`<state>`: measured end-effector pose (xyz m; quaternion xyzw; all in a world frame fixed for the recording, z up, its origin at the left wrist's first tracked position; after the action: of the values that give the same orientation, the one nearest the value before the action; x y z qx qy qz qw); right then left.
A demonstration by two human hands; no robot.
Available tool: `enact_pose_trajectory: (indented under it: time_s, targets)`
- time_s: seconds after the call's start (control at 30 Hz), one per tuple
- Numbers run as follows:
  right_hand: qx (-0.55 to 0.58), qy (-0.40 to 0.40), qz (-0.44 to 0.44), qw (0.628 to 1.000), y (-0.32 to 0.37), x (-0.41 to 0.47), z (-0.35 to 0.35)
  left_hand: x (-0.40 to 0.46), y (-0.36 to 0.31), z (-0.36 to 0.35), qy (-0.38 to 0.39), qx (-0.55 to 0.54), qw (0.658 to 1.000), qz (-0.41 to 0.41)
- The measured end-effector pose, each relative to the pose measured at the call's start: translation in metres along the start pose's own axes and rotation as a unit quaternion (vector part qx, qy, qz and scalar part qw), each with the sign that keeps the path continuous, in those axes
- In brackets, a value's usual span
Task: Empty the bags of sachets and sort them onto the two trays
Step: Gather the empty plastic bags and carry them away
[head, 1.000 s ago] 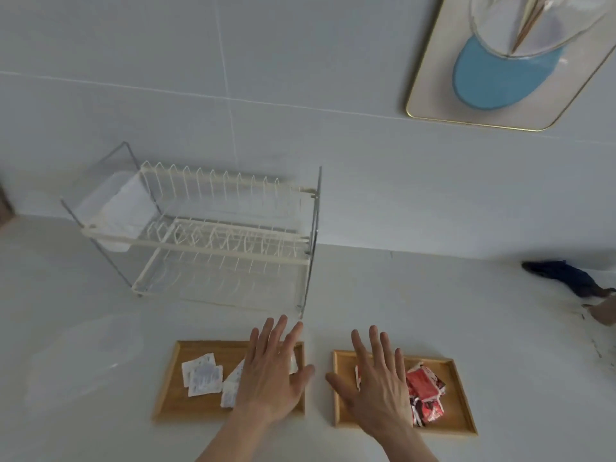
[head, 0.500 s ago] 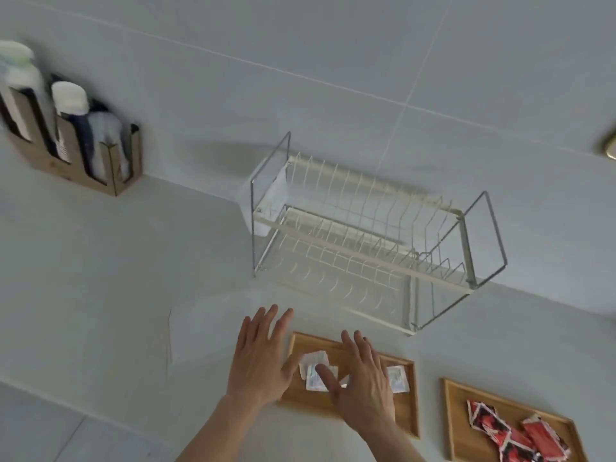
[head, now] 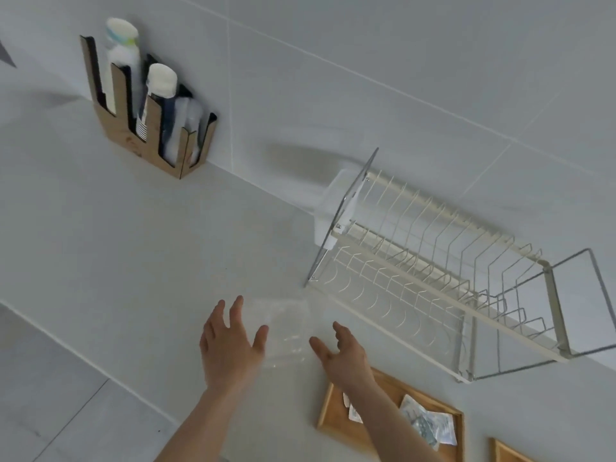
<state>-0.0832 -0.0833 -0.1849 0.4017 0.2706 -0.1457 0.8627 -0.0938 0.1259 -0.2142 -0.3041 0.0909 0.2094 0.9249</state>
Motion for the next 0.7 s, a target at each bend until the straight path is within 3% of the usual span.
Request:
enact_pose_trajectory:
  time_s: [0.13, 0.3, 0.5, 0.7]
  targets:
    - [0.034, 0.035, -0.029, 0.998, 0.012, 0.015, -0.016, 0.008, 0.015, 0.006, 0.042, -0.069, 0.99, 0.115]
    - [0.051, 0.09, -0.066, 0.992, 0.018, 0.02, -0.034, 0.015, 0.024, 0.006, 0.067, -0.077, 0.981, 0.164]
    - [0.089, 0.025, -0.109, 0.99, 0.013, 0.026, -0.045, 0.019, 0.032, -0.004, 0.094, -0.101, 0.975, 0.171]
    - [0.087, -0.049, -0.093, 0.991, 0.009, 0.017, -0.031, 0.012, 0.021, -0.002, 0.075, -0.229, 0.96, 0.141]
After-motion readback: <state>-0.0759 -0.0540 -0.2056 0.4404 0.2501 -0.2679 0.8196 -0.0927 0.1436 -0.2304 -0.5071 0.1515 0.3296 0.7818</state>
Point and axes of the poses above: each hand's wrist, its own x-axis towards the middle knuckle, its own z-axis out of the back of the hand, y = z × x, the point moved 2 cm from there along x, towards the middle knuckle, and after that the axes turned 7 degrees about y, right-handed, at the moved point
